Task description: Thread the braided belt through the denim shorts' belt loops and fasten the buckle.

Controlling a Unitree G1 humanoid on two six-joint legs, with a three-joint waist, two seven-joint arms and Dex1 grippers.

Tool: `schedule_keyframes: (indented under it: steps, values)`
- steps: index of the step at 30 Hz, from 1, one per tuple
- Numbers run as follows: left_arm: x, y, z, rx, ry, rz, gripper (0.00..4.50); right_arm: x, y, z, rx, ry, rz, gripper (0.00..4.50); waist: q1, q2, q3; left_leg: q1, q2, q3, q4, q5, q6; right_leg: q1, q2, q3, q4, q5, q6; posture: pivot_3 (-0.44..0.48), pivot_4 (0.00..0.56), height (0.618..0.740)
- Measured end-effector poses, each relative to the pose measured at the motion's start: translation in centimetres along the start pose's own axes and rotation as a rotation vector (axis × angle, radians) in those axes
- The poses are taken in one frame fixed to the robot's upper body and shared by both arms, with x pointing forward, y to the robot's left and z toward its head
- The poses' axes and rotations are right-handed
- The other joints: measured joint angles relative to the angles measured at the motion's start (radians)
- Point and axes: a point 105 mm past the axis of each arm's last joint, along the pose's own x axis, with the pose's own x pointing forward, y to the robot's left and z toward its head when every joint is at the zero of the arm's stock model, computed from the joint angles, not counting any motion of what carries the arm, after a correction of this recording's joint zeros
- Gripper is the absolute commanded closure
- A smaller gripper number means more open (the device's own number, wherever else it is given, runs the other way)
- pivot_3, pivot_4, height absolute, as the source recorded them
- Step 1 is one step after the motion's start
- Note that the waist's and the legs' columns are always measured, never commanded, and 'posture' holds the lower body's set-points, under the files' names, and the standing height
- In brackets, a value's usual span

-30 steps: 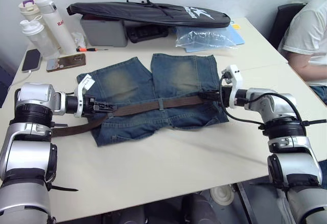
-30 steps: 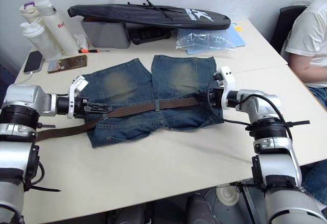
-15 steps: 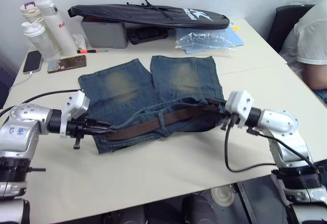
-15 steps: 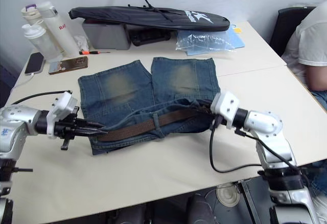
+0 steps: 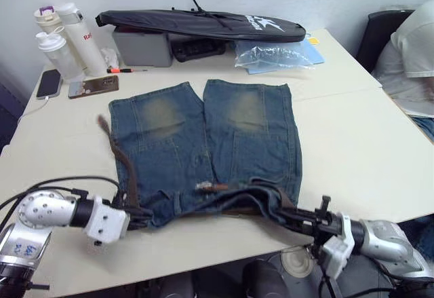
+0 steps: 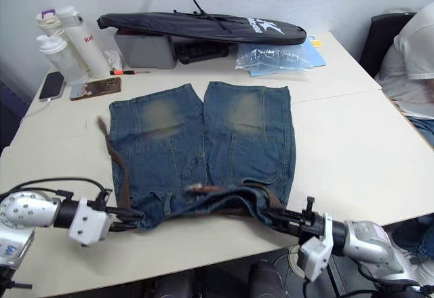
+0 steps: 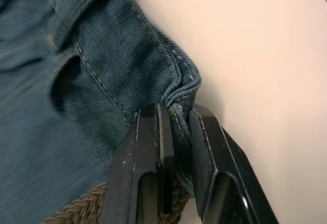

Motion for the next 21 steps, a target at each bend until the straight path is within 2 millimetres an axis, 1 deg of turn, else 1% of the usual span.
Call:
schedule_keyframes:
  steps: [4,7,8,10,12,13,14,15,16,17,18,19,20,21]
  values:
    - [0.2,-0.9,0.0,0.033,0.011,-0.023,4.29,-0.5,1.2,0.3,0.001,0.0,0.027,4.11,0.003,0.001,-0.002,-0.001,0.0,-0.001,0.005,-0.004,0.002,0.0,-0.001,0.0,0.003,-0.001,0.0,0.0,0.15,0.658]
    - [0.3,-1.6,0.0,0.063,0.024,-0.029,4.29,-0.7,2.7,1.0,0.005,0.0,0.074,4.11,0.002,0.005,-0.007,-0.001,0.002,-0.002,0.015,-0.013,0.003,0.0,-0.001,0.0,0.008,-0.006,0.001,0.0,0.15,0.658]
    - [0.2,-1.8,-0.1,0.07,0.027,-0.028,4.29,-0.9,3.3,1.1,0.01,0.015,0.095,4.11,0.002,0.006,-0.008,-0.001,0.002,-0.002,0.015,-0.013,0.003,0.001,-0.001,0.001,0.008,-0.006,0.001,0.0,0.15,0.658]
    - [0.3,-2.3,-0.1,0.061,0.027,-0.026,4.29,-1.2,3.8,0.9,0.022,0.041,0.095,4.11,0.001,0.006,-0.011,-0.001,0.002,-0.002,0.016,-0.015,0.004,0.001,-0.002,0.001,0.008,-0.006,0.001,0.0,0.15,0.658]
    - [0.2,-2.6,-0.1,0.01,0.028,-0.054,4.29,-1.4,3.8,0.8,0.022,0.047,0.094,3.05,0.0,0.005,-0.014,0.0,0.002,-0.001,0.017,-0.016,0.004,0.001,-0.002,0.001,0.009,-0.007,0.001,0.0,0.15,0.658]
    - [-0.2,-3.1,-0.1,-0.069,0.037,-0.119,4.29,-1.6,3.8,0.7,0.022,0.054,0.093,2.71,-0.001,0.002,-0.017,0.0,0.002,-0.002,0.017,-0.016,0.004,0.0,-0.002,0.001,0.01,-0.008,0.002,0.0,0.15,0.658]
    - [-1.0,-4.1,0.1,-0.224,0.046,-0.253,4.29,-1.9,3.6,0.7,0.019,0.061,0.091,2.16,-0.003,-0.002,-0.02,0.0,0.002,-0.002,0.018,-0.018,0.003,0.0,-0.001,0.001,0.012,-0.011,0.002,0.0,0.15,0.658]
    - [-2.7,-5.2,0.3,-0.401,0.099,-0.44,3.79,-2.3,3.4,0.5,0.015,0.072,0.095,1.77,-0.008,-0.009,-0.022,0.001,0.002,-0.003,0.02,-0.019,0.0,0.001,0.0,0.001,0.017,-0.017,0.0,0.0,0.15,0.658]
    - [-3.8,-6.3,0.1,-0.56,0.136,-0.547,3.28,-2.9,3.0,0.4,0.005,0.086,0.102,1.28,-0.017,-0.009,-0.023,0.006,0.003,-0.004,0.021,-0.021,-0.001,0.001,0.003,0.002,0.016,-0.018,0.0,0.0,0.15,0.658]
    - [-4.1,-6.9,-0.2,-0.714,0.147,-0.581,2.88,-3.3,2.8,0.4,0.005,0.096,0.085,0.79,-0.023,-0.005,-0.023,0.009,0.003,-0.002,0.021,-0.024,-0.001,0.008,0.003,0.003,0.017,-0.023,0.001,0.0,0.15,0.658]
    - [-3.9,-7.3,0.1,-0.8,0.122,-0.597,2.38,-3.4,2.6,0.4,0.013,0.096,0.06,0.3,-0.024,-0.005,-0.022,0.011,0.003,-0.002,0.021,-0.026,-0.001,0.009,0.003,0.004,0.019,-0.025,0.001,0.0,0.15,0.658]
    - [-3.5,-7.6,0.6,-0.879,0.087,-0.619,1.92,-3.4,2.5,0.5,0.015,0.095,0.047,0.0,-0.024,-0.008,-0.02,0.011,0.005,-0.004,0.022,-0.026,-0.003,0.008,0.004,0.005,0.023,-0.026,-0.001,0.0,0.15,0.658]
    - [-3.5,-7.7,0.9,-0.923,0.073,-0.631,1.44,-3.6,2.5,0.6,0.015,0.097,0.048,0.0,-0.023,-0.01,-0.019,0.011,0.008,-0.005,0.025,-0.028,-0.006,0.008,0.007,0.005,0.023,-0.027,-0.002,0.0,0.15,0.658]
    - [-3.7,-7.6,1.3,-0.968,0.063,-0.638,0.97,-4.2,3.1,0.6,0.031,0.114,0.087,0.0,-0.022,-0.011,-0.018,0.01,0.011,-0.007,0.028,-0.029,-0.008,0.008,0.01,0.003,0.024,-0.028,-0.004,0.0,0.15,0.658]
